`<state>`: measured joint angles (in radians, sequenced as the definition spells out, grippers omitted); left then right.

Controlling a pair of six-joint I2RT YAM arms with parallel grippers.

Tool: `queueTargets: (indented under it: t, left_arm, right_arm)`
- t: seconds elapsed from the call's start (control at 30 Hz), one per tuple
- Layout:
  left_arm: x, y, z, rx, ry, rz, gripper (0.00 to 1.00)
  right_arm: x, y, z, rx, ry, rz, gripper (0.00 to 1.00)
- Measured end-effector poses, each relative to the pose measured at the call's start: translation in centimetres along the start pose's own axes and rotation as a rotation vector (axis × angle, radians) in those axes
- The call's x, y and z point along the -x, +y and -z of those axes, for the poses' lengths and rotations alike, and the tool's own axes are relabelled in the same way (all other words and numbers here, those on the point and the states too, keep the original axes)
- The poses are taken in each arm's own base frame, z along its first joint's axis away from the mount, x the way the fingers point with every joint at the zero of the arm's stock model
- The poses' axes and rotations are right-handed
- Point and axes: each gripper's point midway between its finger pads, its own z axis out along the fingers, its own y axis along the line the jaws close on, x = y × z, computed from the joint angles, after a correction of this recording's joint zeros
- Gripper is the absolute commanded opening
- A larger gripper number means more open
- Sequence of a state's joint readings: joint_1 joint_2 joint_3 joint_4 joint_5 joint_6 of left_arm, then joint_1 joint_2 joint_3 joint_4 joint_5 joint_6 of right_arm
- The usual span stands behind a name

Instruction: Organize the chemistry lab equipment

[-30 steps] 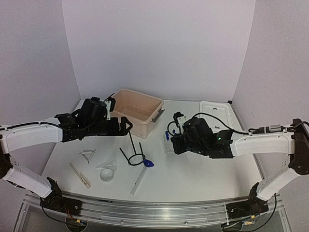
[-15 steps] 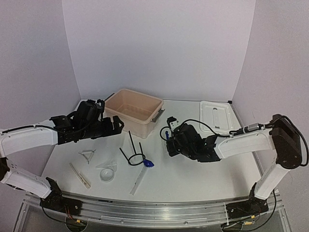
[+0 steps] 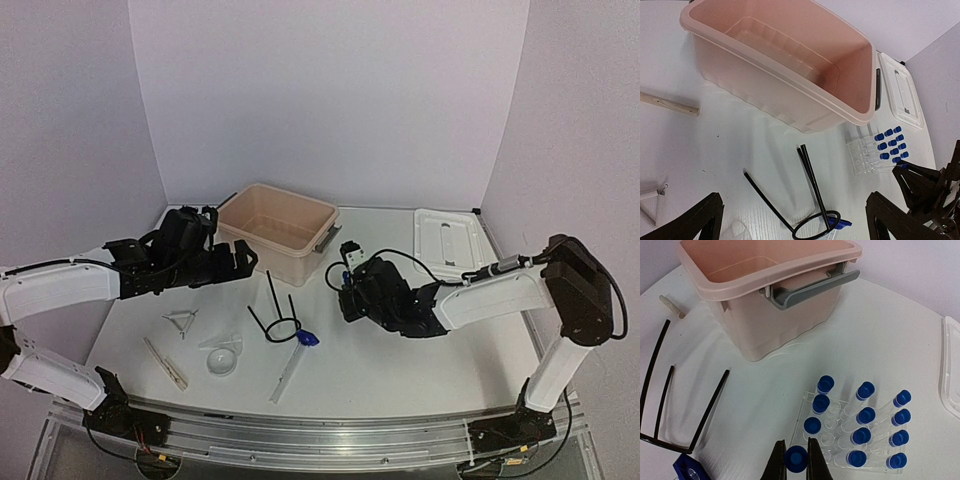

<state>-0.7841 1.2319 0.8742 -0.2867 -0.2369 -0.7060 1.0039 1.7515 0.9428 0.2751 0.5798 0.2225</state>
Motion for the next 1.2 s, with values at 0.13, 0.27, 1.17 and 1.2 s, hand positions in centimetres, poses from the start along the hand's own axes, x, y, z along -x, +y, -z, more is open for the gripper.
queueTargets:
  t: [0.13, 0.27, 1.17, 1.2]
  left_arm:
    - [-0.18, 0.01, -0.23, 0.001, 0.007, -0.003, 1.00]
    - [-0.42, 0.00, -0.55, 0.002, 0.016, -0.007, 1.00]
    - [-0.39, -0.20, -0.75, -0.006, 0.024, -0.051, 0.99]
    - [-0.40, -0.21, -0.76, -0.006, 0.025, -0.051, 1.00]
  right_arm:
    - [-0.30, 0.00, -0.39, -0.009, 0.002, 0.010, 0.00]
    - [-0.19, -0.05, -0.62, -0.019, -0.003, 0.011, 0.00]
    - [0.02, -0.31, -0.70, -0.039, -0.013, 0.015, 0.00]
    - [0.01, -0.32, -0.70, -0.039, -0.013, 0.015, 0.00]
